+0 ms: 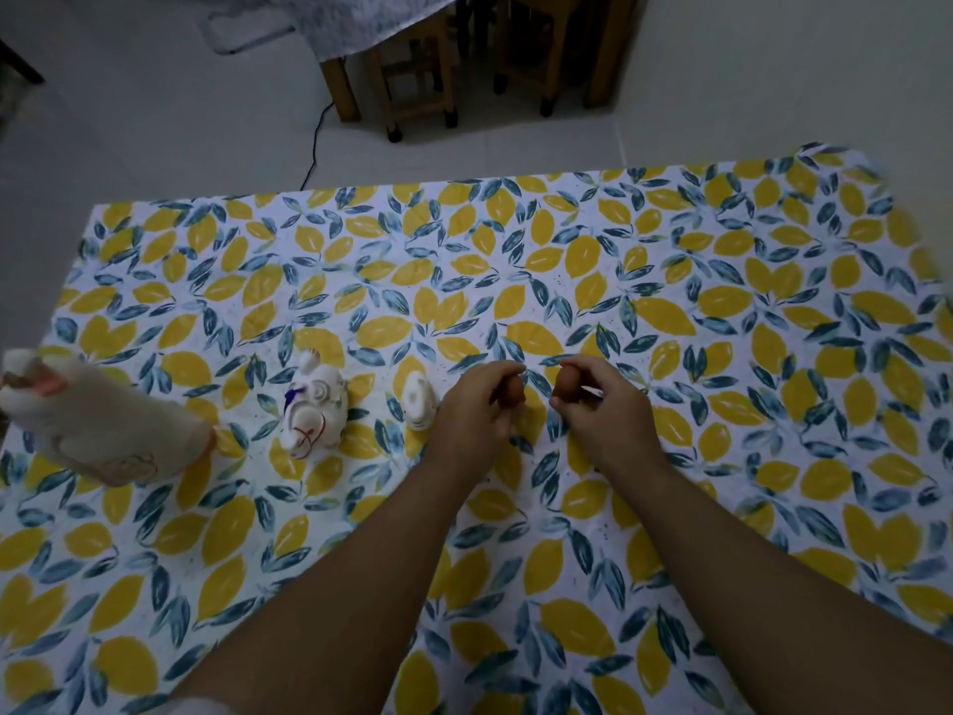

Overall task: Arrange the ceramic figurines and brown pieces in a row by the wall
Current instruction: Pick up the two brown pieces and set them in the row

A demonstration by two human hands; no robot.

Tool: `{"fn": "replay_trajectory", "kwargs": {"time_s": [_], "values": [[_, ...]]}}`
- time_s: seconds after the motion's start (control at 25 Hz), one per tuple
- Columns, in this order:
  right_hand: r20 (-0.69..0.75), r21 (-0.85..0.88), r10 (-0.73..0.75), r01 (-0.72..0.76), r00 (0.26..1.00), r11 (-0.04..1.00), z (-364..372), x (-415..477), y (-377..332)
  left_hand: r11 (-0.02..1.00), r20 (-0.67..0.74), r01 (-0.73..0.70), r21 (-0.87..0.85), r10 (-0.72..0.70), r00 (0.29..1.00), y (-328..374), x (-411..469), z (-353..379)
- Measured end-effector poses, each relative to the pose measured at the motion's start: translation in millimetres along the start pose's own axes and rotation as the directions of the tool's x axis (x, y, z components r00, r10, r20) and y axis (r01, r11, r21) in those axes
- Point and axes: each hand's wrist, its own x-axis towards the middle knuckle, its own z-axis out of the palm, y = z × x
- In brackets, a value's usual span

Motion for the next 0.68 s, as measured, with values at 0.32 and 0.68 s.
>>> {"fn": "replay_trajectory", "kwargs": {"time_s": [0.32,0.68], "values": [[0.035,-0.095,-0.058,0.061,0.998,0.994,1,6,20,0.999,-0.006,0.014,-0.033,-0.014,1.0,-15,5,7],[0.12,-0.188,-0.118,0.14,0.986,0.972,-9,7,23,0.999,0.077,0.028,-0.018,-0.026,0.997,-14,2,6]]}}
